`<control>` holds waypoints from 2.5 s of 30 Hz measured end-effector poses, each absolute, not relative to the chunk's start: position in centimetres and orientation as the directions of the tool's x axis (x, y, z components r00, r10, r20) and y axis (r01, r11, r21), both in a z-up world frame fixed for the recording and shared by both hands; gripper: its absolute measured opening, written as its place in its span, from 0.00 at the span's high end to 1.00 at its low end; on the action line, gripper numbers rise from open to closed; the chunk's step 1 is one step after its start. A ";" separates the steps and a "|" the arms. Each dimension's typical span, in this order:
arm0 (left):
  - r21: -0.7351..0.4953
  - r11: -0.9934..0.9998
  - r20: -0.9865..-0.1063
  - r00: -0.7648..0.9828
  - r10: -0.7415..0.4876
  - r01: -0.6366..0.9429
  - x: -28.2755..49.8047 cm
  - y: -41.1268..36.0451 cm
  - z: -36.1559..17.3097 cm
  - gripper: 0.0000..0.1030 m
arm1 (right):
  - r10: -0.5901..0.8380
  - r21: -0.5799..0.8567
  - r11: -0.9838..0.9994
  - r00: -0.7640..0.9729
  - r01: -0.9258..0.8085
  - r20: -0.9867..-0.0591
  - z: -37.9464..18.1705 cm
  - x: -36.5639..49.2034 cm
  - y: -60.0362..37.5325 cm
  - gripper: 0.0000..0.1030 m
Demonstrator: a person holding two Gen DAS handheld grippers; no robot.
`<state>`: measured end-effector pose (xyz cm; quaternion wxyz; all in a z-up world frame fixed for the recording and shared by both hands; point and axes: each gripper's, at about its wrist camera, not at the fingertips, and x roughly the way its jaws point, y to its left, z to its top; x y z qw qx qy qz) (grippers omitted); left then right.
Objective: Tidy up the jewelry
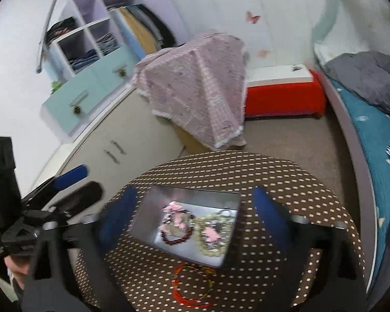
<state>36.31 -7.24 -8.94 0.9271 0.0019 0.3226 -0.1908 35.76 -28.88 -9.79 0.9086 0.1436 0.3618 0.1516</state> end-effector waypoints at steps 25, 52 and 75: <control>-0.100 0.980 -0.645 0.739 -0.196 0.172 35.2 -4.2 -12.6 0.08 | 0.315 0.226 0.949 0.664 -0.219 -0.678 -13.9 27.7 -25.8 0.08; -0.103 0.964 -0.734 0.635 -0.239 0.244 34.0 -7.0 -18.0 0.91 | 0.342 0.116 0.901 0.522 -0.417 -0.781 -20.2 22.9 -20.3 0.96; -0.150 0.970 -0.732 0.638 -0.238 0.189 25.8 -5.0 -18.0 0.91 | 0.544 0.254 0.832 0.636 -0.493 -0.547 -7.4 21.2 -23.4 0.96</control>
